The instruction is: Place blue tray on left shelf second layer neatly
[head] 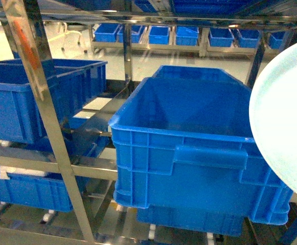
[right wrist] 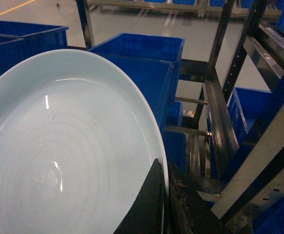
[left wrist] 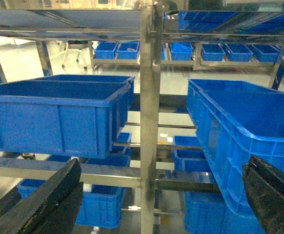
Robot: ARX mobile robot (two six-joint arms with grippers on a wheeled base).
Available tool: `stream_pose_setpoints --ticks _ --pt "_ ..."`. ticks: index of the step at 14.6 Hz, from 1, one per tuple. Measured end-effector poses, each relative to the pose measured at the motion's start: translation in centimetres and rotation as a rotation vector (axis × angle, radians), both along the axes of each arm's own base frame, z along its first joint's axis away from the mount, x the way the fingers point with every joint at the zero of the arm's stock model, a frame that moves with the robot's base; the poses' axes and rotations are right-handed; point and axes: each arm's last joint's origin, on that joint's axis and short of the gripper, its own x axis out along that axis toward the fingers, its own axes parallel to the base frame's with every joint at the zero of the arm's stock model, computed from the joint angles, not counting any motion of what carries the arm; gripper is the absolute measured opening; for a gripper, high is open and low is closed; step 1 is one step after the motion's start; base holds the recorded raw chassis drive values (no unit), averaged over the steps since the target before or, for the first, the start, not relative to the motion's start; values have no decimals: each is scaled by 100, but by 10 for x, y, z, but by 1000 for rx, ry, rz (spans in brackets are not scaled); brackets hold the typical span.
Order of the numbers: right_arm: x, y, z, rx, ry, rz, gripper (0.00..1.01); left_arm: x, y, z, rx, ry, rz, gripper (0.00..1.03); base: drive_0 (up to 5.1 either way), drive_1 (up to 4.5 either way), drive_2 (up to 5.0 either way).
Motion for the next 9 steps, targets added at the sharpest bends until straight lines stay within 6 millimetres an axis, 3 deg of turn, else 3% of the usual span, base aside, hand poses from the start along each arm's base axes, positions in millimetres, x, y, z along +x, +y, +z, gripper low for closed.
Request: stream_pose_setpoints --ticks 2,7,9 --pt "0 0 0 0 0 3 2 0 0 0 0 0 2 98 0 0 0" --pt "-1 0 1 0 -5 4 2 0 0 0 0 -2 2 98 10 417 -397" --pt "0 0 0 1 -1 4 2 0 0 0 0 -2 4 98 -2 169 -173"
